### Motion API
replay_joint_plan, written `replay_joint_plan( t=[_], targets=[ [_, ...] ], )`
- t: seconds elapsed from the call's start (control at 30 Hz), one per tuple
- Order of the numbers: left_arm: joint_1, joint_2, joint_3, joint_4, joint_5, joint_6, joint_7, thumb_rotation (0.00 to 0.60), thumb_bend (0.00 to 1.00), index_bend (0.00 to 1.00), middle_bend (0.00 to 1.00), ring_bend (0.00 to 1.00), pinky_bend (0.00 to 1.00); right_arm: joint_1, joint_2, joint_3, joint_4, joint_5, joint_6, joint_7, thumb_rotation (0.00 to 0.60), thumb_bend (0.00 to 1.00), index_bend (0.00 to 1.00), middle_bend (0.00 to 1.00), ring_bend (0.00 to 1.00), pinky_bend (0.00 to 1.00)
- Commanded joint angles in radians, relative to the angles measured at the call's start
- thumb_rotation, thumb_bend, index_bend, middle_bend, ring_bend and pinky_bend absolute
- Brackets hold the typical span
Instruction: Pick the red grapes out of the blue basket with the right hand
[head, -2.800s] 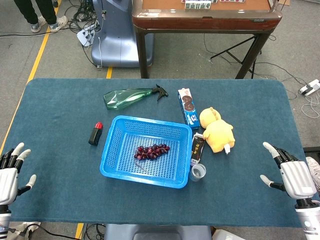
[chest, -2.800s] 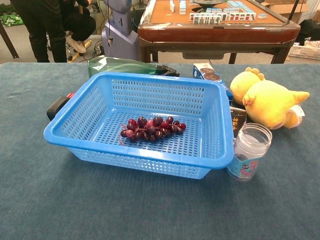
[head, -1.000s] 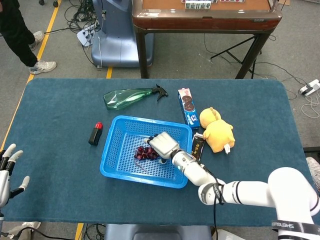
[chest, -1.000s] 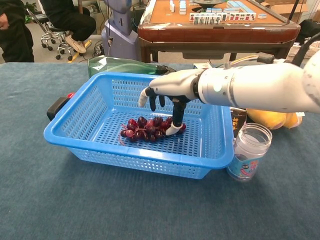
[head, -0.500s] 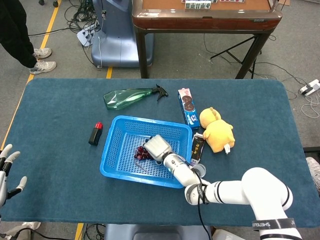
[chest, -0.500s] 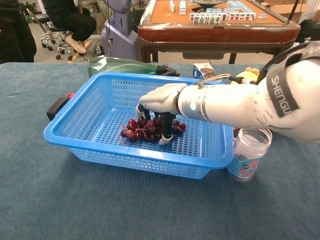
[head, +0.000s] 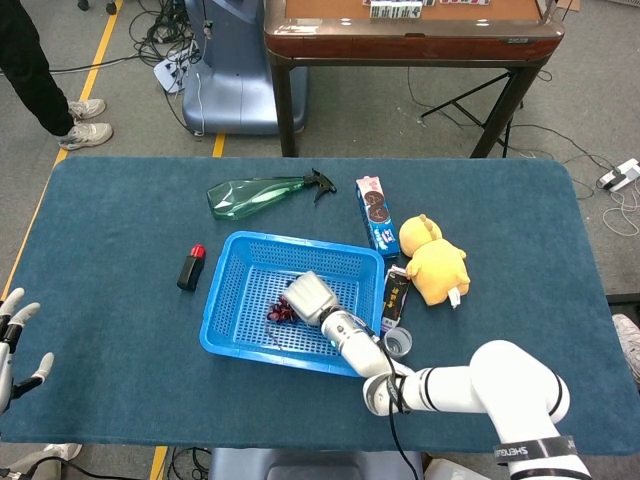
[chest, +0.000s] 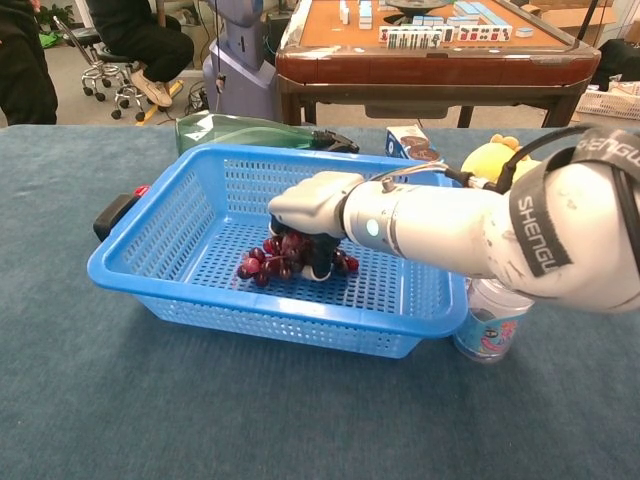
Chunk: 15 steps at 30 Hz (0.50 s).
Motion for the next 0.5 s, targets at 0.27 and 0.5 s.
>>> replay_joint_plan(
  t=[0.27, 0.5],
  targets=[
    [0.0, 0.0, -0.002, 0.003, 0.0, -0.001, 0.001, 0.6, 0.33, 0.22, 0.05, 0.05, 0.08, -0.058, 0.003, 0.048, -0.006, -0.141, 0.039, 0.135, 0.6, 0.57, 0.69, 0.48, 0.5, 0.76],
    [-0.002, 0.004, -0.007, 0.001, -0.001, 0.001, 0.003, 0.6, 0.33, 0.22, 0.05, 0.05, 0.08, -0.119, 0.137, 0.115, -0.148, -0.241, 0.101, 0.256, 0.6, 0.57, 0.69, 0.49, 0.51, 0.77]
  ],
)
